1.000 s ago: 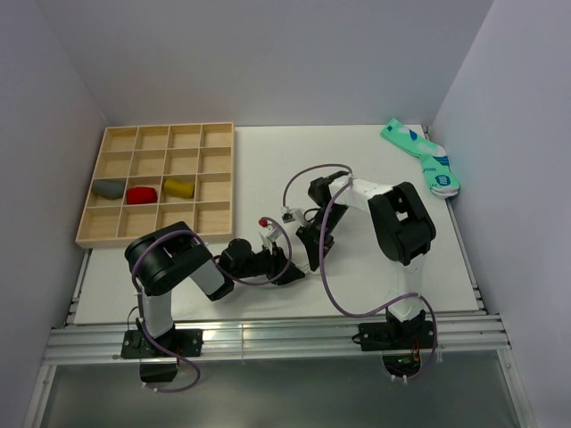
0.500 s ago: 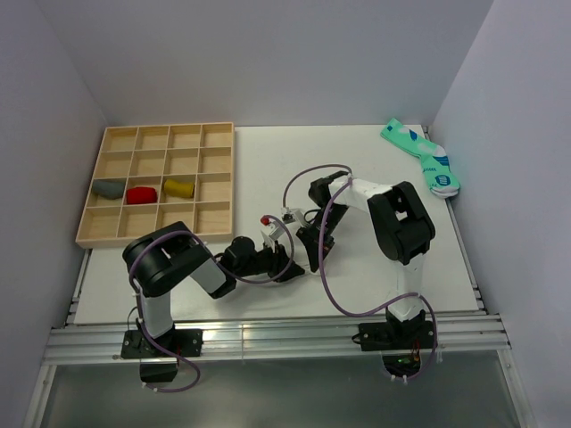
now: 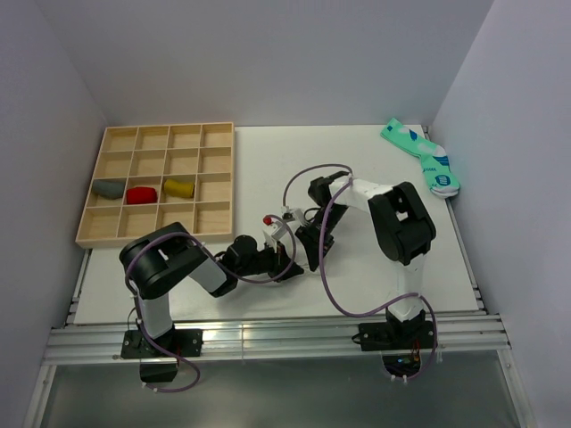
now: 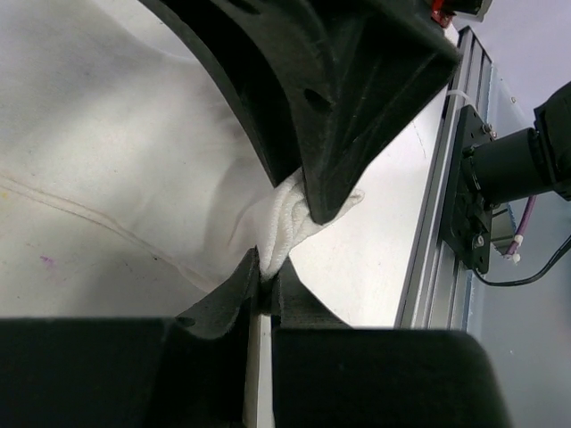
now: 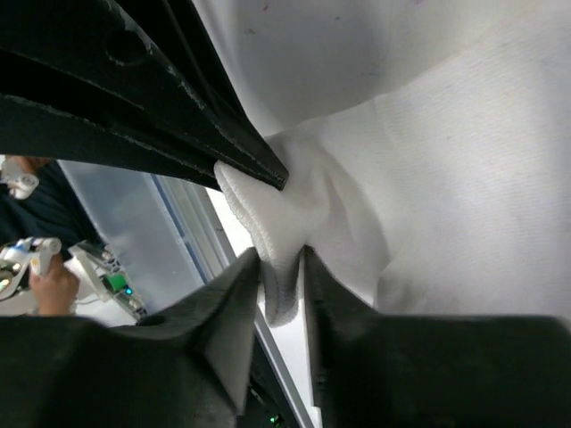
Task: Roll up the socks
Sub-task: Roll the sock at the center of the board.
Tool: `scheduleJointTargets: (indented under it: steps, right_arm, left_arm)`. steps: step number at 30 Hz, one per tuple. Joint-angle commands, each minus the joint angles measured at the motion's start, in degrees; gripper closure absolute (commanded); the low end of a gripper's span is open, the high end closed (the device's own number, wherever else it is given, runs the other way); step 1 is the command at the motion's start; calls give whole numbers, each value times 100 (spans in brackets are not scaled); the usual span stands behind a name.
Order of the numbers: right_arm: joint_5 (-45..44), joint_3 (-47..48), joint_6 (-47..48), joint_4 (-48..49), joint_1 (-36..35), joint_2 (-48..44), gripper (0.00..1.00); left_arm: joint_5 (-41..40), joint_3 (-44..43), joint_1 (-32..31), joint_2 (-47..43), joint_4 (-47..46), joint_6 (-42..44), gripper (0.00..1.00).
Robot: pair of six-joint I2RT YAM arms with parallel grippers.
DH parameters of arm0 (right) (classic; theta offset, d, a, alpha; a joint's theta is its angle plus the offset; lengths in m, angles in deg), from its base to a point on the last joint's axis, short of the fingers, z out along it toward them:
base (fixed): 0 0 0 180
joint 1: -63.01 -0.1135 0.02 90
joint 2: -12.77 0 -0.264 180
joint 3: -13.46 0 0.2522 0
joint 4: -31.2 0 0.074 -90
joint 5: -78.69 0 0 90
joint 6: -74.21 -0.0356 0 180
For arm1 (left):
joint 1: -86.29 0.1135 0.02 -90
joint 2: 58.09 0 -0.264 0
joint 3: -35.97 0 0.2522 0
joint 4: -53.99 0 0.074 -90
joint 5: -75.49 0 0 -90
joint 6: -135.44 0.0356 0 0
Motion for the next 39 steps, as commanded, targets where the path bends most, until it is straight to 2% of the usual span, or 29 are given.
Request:
scheduleJointTargets:
  steps: [1, 4, 8, 15, 28, 39]
  right_arm:
    - [-107, -63, -183, 267, 44, -459, 64]
    - [-212, -115, -376, 469, 61, -740, 59]
    - [-414, -151, -815, 777, 114, -916, 59]
    - [-1003, 7, -1386, 1190, 176, -556, 65]
    - [-1838, 552, -1668, 1516, 176, 296, 70]
    - [-1900, 368, -1660, 1841, 176, -11, 70]
  left_arm:
    - [110, -173, -59, -246, 99, 202, 100]
    - [84, -173, -68, -307, 248, 246, 100]
    - [66, -182, -68, -334, 407, 264, 100]
    - [22, -164, -94, -352, 425, 238, 100]
    - [276, -427, -120, -176, 723, 229, 100]
    - [742, -963, -120, 237, 1777, -113, 100]
